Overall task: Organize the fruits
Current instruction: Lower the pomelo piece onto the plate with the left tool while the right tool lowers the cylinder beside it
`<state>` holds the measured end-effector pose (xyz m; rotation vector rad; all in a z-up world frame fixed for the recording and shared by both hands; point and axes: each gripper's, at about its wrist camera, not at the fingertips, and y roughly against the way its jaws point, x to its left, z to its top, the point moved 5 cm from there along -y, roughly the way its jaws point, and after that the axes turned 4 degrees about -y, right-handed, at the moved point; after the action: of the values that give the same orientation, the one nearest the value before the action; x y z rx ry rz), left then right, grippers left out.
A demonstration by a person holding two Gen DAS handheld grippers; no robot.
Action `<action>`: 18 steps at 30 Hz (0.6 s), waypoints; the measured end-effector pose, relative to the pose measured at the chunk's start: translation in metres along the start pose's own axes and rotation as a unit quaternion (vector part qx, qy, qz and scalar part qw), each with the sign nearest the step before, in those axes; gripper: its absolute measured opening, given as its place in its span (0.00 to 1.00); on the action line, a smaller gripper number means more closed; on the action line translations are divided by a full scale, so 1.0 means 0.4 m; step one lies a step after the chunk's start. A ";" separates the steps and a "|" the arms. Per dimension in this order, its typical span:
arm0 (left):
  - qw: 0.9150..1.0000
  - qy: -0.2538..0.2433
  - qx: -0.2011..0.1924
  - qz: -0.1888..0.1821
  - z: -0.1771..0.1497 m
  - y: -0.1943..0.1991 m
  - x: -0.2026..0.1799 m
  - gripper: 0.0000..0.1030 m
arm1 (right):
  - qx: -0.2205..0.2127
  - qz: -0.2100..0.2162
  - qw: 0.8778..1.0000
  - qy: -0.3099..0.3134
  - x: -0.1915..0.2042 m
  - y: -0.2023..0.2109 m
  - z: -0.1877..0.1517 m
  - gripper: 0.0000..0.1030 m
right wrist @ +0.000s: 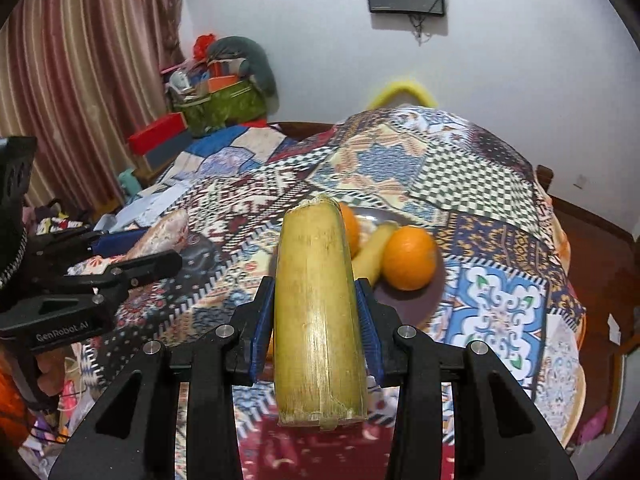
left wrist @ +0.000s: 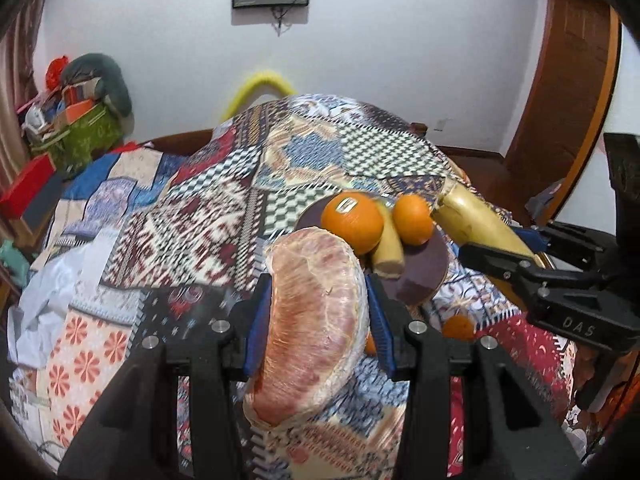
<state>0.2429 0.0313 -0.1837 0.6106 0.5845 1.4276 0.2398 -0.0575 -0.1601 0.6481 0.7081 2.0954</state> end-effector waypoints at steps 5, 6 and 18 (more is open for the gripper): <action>1.000 -0.011 -0.001 -0.008 0.040 -0.043 -0.038 0.43 | -0.003 -0.011 1.000 -0.015 -0.055 -0.005 0.001 0.35; 1.000 -0.013 0.000 -0.009 0.048 -0.056 -0.045 0.43 | -0.003 -0.012 1.000 -0.018 -0.065 -0.009 0.001 0.35; 1.000 -0.011 0.002 -0.020 0.117 -0.165 -0.072 0.43 | 0.011 -0.009 0.999 -0.036 -0.140 -0.093 -0.004 0.35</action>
<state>0.3207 -0.0021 -0.1959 0.6136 0.5797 1.3815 0.2886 -0.0847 -0.1976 0.7228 0.6950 2.0408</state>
